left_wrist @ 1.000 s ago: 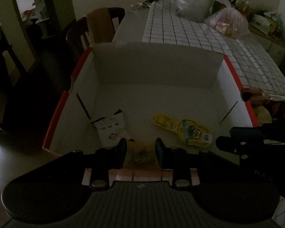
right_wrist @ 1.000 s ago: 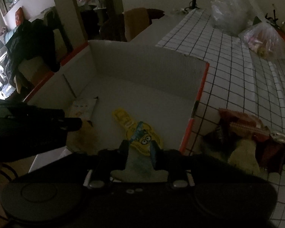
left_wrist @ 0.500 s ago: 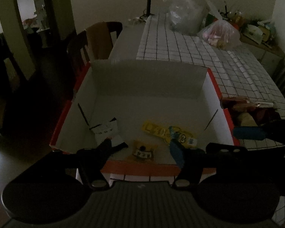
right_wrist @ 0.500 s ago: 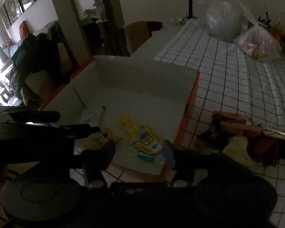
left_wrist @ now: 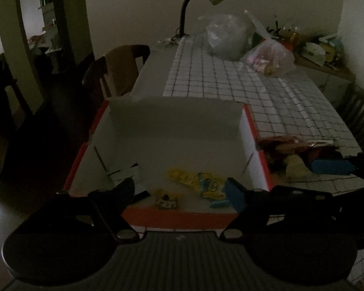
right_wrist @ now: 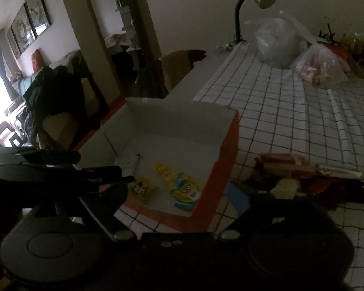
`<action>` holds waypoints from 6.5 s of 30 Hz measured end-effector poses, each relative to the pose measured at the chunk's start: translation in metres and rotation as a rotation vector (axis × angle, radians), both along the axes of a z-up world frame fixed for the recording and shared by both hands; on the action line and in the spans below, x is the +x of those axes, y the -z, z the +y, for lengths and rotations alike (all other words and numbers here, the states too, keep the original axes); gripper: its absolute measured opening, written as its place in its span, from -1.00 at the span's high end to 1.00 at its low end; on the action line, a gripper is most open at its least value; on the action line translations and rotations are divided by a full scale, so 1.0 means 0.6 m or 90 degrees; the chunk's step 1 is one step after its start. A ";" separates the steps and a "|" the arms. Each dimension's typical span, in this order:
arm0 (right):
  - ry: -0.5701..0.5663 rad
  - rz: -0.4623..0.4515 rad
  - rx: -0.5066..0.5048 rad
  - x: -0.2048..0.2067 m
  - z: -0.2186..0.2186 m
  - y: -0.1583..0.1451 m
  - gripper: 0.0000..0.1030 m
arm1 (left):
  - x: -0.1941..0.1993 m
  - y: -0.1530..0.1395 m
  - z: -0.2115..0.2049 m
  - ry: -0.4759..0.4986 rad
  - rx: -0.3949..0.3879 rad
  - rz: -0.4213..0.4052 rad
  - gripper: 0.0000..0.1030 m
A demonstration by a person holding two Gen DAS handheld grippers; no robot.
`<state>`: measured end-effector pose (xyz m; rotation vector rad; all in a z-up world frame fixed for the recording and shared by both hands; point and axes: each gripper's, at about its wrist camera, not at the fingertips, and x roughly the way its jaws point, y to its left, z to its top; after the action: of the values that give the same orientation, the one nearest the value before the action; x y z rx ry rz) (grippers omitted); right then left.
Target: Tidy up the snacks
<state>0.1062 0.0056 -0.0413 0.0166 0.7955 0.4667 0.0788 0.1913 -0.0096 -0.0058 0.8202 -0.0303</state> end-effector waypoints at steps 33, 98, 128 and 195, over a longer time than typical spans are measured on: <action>0.066 -0.008 -0.005 -0.015 -0.364 0.018 -1.00 | 0.015 0.031 -0.302 0.035 -0.084 0.018 -0.95; 0.126 0.102 -0.062 0.224 -0.462 0.187 0.14 | 0.226 0.184 -0.370 0.025 -0.090 0.195 0.42; 0.148 0.017 -0.039 0.051 -0.480 0.090 0.60 | 0.082 0.110 -0.335 0.068 -0.133 0.126 0.42; 0.001 -0.037 -0.045 0.022 -0.177 -0.012 0.01 | 0.022 -0.001 -0.154 0.046 -0.096 0.050 0.42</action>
<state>0.1195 -0.1009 -0.0338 -0.0619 0.7539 0.4356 0.0920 0.0988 -0.0087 -0.1205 0.8949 -0.1617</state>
